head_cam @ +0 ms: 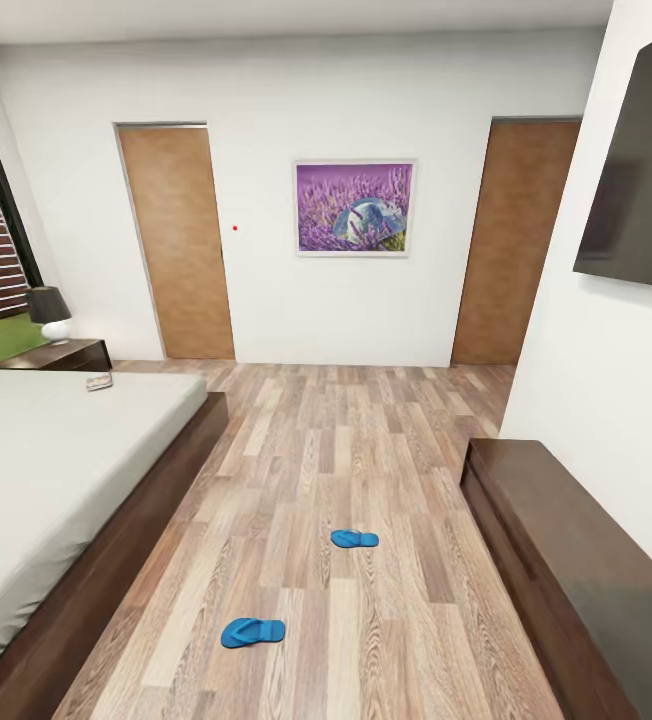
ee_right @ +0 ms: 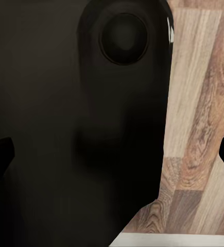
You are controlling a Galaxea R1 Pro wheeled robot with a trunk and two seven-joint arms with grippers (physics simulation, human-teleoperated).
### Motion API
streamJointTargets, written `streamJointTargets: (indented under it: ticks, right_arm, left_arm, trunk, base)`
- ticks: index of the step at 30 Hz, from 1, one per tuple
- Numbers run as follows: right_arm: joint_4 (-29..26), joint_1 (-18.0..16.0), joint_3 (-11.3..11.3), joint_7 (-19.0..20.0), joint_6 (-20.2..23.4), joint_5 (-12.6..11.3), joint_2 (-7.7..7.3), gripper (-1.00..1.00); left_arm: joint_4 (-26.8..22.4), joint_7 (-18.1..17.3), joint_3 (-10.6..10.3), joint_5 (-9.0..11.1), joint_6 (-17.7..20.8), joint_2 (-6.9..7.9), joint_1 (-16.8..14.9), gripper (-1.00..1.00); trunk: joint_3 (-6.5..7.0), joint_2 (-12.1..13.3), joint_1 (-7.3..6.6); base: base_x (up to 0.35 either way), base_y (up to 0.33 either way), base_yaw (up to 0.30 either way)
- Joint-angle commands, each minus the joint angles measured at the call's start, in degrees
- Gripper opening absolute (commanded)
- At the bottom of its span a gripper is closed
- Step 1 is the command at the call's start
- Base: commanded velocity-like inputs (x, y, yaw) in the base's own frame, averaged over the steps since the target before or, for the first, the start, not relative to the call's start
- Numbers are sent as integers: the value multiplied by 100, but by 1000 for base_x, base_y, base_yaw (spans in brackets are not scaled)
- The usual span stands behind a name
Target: In the bedroom, move the book from the bed onto either nightstand, and place the two sandals side by side next to the bed.
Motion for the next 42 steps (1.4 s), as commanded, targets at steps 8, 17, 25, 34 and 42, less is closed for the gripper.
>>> streamJointTargets:
  ticks: [8, 17, 25, 34, 42]
  right_arm:
    - [-9, -9, -26, 9, 26, 1, -9, 100]
    - [-9, -9, -26, 9, 26, 6, -9, 100]
    - [-25, -9, -20, 9, 19, 15, -9, 100]
    - [-293, -9, -26, -29, 11, 19, -16, 100]
    - [-551, -19, -26, -42, 68, 18, -17, 100]
  left_arm:
    - [-60, -9, -11, 2, -9, 49, 8, 100]
    - [-350, -9, -9, 5, -1, 44, 8, 100]
    - [-600, -9, -6, 0, -7, 50, 4, 100]
    - [-890, 18, -1, 11, -1, 73, -3, 100]
    - [-1148, 18, 0, 28, 0, 68, -13, 100]
  trunk:
    - [-3, -2, 0]
    - [-3, -2, 0]
    - [-3, -2, 0]
    - [-3, -2, 0]
    - [-3, -2, 0]
  base:
    - [0, 0, 0]
    - [0, 0, 0]
    - [0, 0, 0]
    - [0, 0, 0]
    - [0, 0, 0]
